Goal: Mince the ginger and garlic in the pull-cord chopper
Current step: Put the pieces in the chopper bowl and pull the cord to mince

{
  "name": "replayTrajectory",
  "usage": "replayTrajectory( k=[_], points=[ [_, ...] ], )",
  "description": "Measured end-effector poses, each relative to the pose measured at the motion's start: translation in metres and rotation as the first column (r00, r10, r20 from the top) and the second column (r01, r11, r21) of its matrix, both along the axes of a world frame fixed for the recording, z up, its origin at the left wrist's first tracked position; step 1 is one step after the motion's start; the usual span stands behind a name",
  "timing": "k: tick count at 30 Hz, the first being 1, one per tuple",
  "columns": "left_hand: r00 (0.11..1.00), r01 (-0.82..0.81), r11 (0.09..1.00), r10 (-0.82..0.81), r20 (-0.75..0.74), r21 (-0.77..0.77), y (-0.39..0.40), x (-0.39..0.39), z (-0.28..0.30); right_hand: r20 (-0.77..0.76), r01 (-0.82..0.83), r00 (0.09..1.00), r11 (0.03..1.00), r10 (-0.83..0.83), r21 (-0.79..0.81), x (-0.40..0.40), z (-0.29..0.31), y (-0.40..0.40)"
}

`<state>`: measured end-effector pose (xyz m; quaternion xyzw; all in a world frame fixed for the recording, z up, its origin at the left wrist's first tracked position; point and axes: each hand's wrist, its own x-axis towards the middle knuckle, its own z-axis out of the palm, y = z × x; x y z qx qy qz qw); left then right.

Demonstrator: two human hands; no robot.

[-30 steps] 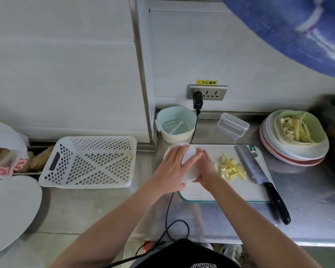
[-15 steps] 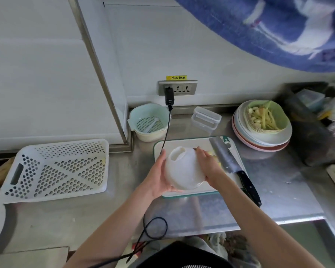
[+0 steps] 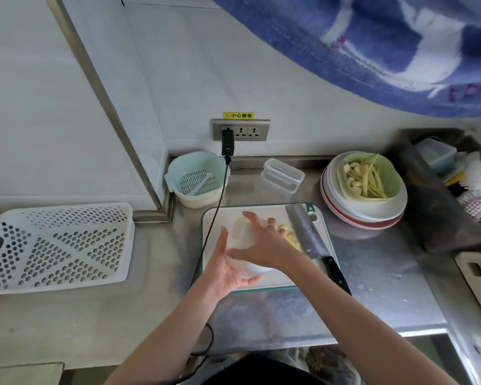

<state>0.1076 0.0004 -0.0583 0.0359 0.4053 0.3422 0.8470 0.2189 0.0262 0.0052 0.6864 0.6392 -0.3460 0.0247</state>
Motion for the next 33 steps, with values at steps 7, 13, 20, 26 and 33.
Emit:
replayTrajectory(
  k=[7, 13, 20, 26, 33],
  points=[
    [0.998, -0.050, 0.990, 0.055, 0.040, -0.132, 0.009, 0.006, -0.001, 0.062, -0.267, 0.963, 0.953, 0.260, 0.142, 0.014, 0.009, 0.004],
    [0.999, -0.027, 0.987, 0.030, 0.017, -0.158, 0.017, 0.011, 0.004, 0.153, -0.479, 0.877, 0.860, 0.456, 0.179, 0.021, 0.013, 0.005],
    [1.000, -0.019, 0.999, 0.018, -0.023, -0.044, 0.020, -0.002, -0.003, -0.036, -0.502, 0.855, 0.844, 0.517, 0.189, 0.033, 0.023, 0.015],
    [0.993, 0.093, 0.995, -0.095, -0.074, -0.027, 0.021, -0.006, 0.012, -0.127, -0.463, 0.825, 0.789, 0.550, 0.404, 0.031, 0.030, 0.017],
    [0.974, 0.058, 0.998, -0.057, 0.220, 0.002, 0.013, -0.022, -0.003, -0.834, 0.219, 0.551, 0.971, -0.038, 0.100, 0.080, 0.040, 0.022]
  ],
)
